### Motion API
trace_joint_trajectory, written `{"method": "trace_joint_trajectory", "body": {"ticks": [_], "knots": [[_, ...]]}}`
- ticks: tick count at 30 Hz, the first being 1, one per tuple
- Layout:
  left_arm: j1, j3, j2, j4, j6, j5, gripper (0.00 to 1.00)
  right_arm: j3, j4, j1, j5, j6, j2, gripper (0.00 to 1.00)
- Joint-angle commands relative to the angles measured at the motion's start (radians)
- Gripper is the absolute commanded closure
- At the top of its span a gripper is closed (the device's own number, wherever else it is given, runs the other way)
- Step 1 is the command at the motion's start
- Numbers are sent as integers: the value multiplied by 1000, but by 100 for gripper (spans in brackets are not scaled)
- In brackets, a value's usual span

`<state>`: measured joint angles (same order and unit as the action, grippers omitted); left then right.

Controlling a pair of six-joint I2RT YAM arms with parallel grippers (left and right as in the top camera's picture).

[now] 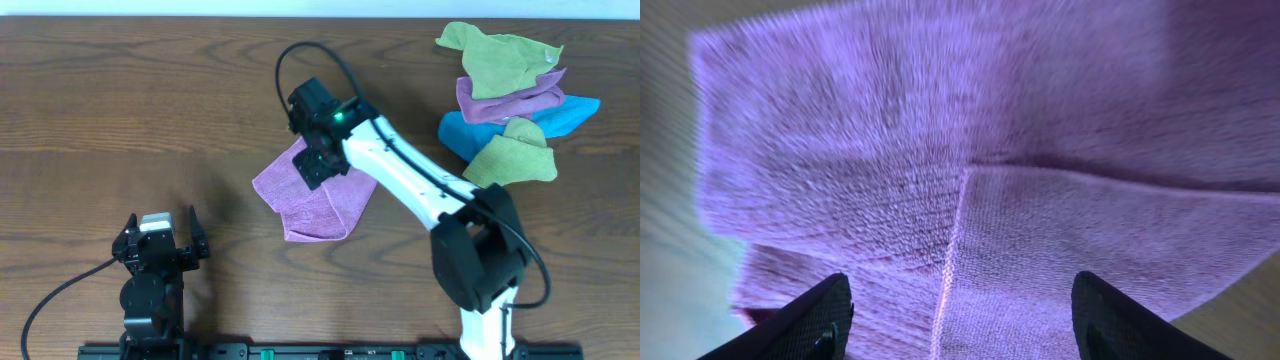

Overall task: Fold the cloth
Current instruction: 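Lift the purple cloth with the right gripper and pull it leftward, then lay the purple cloth on the table center and release it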

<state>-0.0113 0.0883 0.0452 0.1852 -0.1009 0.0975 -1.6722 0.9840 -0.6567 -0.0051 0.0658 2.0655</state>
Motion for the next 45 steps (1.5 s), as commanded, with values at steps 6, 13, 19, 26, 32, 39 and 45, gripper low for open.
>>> {"method": "trace_joint_trajectory", "body": {"ticks": [6, 13, 19, 26, 32, 39, 45], "knots": [[-3, -29, 1, 10, 11, 10, 5, 5, 30, -6, 76, -38, 61, 35], [-3, -29, 1, 10, 11, 10, 4, 52, -2, -8, 90, -58, 64, 38], [-3, -29, 1, 10, 11, 10, 5, 64, -17, -19, 76, -72, 64, 40], [-3, -29, 1, 10, 11, 10, 5, 119, -57, -23, 81, -75, 64, 55], [-3, -29, 1, 10, 11, 10, 5, 117, -39, -23, 125, -74, 61, 68], [-3, -29, 1, 10, 11, 10, 5, 89, 1, -21, 134, -70, 59, 98], [-3, -29, 1, 10, 11, 10, 5, 40, 57, -18, 140, -58, 59, 99]]}}
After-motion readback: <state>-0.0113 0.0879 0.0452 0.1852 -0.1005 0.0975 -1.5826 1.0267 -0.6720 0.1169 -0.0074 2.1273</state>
